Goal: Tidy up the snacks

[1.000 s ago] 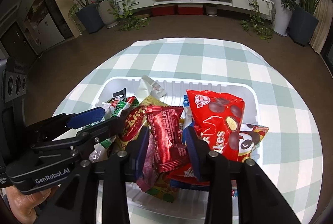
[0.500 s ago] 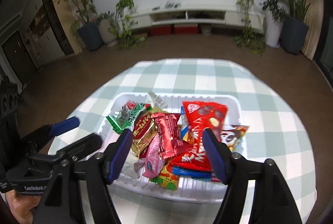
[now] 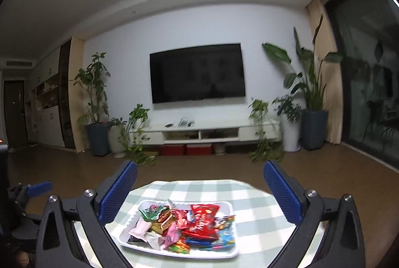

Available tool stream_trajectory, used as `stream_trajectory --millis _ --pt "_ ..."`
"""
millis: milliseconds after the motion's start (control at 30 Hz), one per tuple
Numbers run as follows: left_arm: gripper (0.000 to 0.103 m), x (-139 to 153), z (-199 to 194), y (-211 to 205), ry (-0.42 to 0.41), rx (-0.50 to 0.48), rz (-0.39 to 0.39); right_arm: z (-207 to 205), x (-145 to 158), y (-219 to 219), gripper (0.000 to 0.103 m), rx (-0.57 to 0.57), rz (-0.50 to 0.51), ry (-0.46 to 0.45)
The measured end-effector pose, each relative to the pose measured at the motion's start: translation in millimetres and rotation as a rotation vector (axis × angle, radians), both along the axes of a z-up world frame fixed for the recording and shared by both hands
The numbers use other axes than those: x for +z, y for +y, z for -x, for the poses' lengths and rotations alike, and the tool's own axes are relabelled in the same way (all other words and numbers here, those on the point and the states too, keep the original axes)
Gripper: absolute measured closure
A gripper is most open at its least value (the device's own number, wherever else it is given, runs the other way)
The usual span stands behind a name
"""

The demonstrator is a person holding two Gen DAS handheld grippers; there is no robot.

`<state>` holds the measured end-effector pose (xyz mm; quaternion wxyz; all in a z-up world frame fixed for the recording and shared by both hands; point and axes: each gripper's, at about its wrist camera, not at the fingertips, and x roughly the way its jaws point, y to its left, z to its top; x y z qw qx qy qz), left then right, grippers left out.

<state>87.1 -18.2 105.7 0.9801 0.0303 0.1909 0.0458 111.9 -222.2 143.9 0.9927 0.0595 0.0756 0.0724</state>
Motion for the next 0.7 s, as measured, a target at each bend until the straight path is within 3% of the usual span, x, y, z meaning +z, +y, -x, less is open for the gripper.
stream_trajectory --millis 100,267,433,700 --pt "0.000 -2 18 -2 0.042 -0.009 0.020 17 0 -11 0.000 -0.031 -0.037 0.054" --pt "0.000 -21 39 -3 0.178 -0.012 0.097 32 -25 -21 0.000 -0.012 -0.082 0.237" --pt "0.000 -45 61 -10 0.250 -0.007 0.120 55 -54 -21 0.000 0.004 -0.091 0.317" --pt "0.000 -72 65 -22 0.310 -0.022 0.107 68 -77 -18 0.000 -0.020 -0.049 0.374"
